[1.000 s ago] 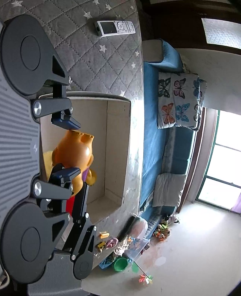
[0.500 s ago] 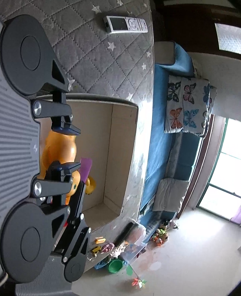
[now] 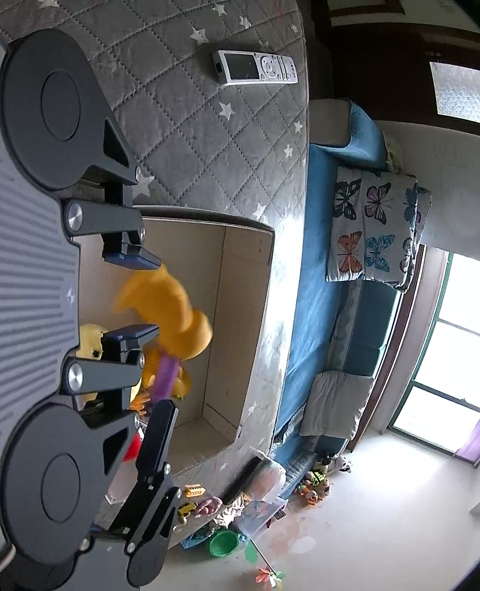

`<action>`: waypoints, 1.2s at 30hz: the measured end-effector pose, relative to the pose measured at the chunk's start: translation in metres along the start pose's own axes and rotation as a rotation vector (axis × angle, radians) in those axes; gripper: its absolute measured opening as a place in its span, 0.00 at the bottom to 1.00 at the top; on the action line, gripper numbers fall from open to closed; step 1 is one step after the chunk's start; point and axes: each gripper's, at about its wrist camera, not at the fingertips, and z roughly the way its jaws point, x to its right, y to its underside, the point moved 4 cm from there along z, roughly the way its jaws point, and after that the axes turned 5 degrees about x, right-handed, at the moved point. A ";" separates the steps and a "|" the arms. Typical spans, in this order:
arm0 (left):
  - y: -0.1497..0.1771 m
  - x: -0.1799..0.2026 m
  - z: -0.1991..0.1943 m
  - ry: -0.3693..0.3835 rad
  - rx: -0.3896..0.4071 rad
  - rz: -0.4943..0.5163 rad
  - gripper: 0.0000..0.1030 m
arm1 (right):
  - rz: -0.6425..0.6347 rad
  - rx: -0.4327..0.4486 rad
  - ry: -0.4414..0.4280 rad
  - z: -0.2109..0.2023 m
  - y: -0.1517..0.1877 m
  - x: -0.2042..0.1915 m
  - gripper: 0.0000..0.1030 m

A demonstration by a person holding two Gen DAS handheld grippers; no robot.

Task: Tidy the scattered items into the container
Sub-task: 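Open the left tool to drop the yellow duck into the box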

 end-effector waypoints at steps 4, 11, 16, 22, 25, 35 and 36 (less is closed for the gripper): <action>0.003 0.002 -0.002 -0.003 -0.007 0.007 0.34 | 0.007 -0.011 -0.001 -0.001 0.003 0.001 0.42; 0.013 0.009 -0.008 -0.015 -0.014 0.009 0.35 | 0.019 -0.013 0.008 -0.013 0.010 0.000 0.50; 0.021 0.015 -0.016 -0.029 -0.008 0.023 0.35 | 0.030 -0.009 0.019 -0.023 0.014 -0.001 0.58; 0.028 0.026 -0.027 -0.037 0.012 0.042 0.35 | 0.045 0.000 0.042 -0.034 0.017 0.000 0.72; 0.031 0.031 -0.033 -0.043 0.023 0.043 0.35 | 0.045 0.009 0.053 -0.041 0.019 -0.001 0.73; 0.042 0.038 -0.049 -0.067 0.045 0.030 0.35 | 0.081 0.041 0.093 -0.061 0.025 0.001 0.96; 0.044 0.040 -0.050 -0.069 0.049 0.030 0.35 | 0.083 0.042 0.100 -0.062 0.026 0.001 0.97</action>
